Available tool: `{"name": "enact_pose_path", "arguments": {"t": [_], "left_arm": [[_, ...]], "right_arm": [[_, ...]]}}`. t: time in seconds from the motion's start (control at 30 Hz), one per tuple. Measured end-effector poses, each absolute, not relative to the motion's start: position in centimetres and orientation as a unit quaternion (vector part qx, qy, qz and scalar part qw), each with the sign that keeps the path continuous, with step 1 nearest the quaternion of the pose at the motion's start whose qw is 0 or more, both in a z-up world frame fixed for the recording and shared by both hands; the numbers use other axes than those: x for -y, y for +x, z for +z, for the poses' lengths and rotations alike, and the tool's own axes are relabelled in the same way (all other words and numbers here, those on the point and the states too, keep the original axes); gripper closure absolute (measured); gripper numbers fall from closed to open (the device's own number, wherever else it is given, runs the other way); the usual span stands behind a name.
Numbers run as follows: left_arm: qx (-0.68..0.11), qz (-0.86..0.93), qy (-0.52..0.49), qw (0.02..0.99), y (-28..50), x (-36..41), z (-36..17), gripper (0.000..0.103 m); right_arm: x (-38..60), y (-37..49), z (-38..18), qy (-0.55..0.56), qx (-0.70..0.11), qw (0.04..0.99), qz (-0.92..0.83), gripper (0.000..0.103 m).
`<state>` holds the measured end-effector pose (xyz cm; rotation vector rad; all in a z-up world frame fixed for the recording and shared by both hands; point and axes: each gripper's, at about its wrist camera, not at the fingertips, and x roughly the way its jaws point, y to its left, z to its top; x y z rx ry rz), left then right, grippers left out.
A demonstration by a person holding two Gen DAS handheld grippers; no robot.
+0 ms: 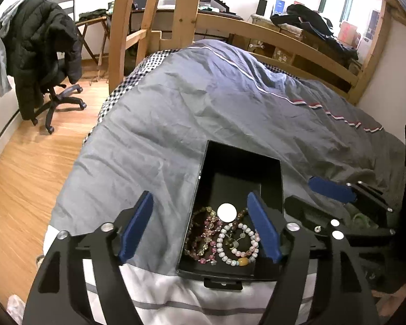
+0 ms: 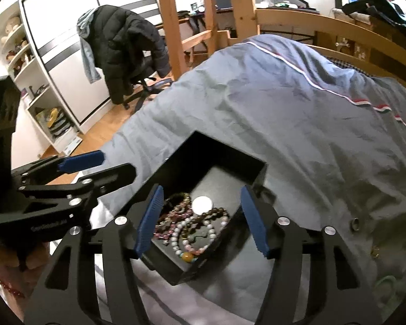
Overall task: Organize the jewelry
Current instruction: 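Open both tools to release the two bracelets into the black box, then reach the left tool toward the dark ring while the right tool reaches around the green jade bangle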
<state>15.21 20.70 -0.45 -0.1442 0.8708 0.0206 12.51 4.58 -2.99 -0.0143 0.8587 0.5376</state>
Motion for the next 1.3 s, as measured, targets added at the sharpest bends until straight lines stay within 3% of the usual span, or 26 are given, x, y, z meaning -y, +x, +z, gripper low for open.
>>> {"name": "enact_pose_path", "arguments": {"t": [0.1,0.23,0.33,0.93,1.3], "left_arm": [[-0.416,0.028,-0.058,0.907,15.2,-20.4,-0.4,0.013],[-0.41,0.037,-0.047,0.91,15.3,-19.9,-0.2,0.011],[-0.405,0.04,-0.033,0.913,15.7,-18.7,-0.1,0.008],[-0.372,-0.093,0.027,0.923,16.1,-2.9,-1.2,0.006],[-0.399,-0.135,0.053,0.905,19.6,3.3,-5.5,0.006]], "right_arm": [[-3.2,12.4,-3.1,-0.015,-0.409,0.882,0.235,0.032],[-0.5,11.7,-2.9,-0.027,-0.403,0.893,0.2,0.017],[1.7,11.1,-2.7,-0.045,-0.399,0.9,0.171,0.013],[18.6,5.4,-2.4,-0.014,-0.397,0.916,0.056,0.01],[23.4,5.3,-6.5,0.036,-0.413,0.908,0.068,0.01]]}}
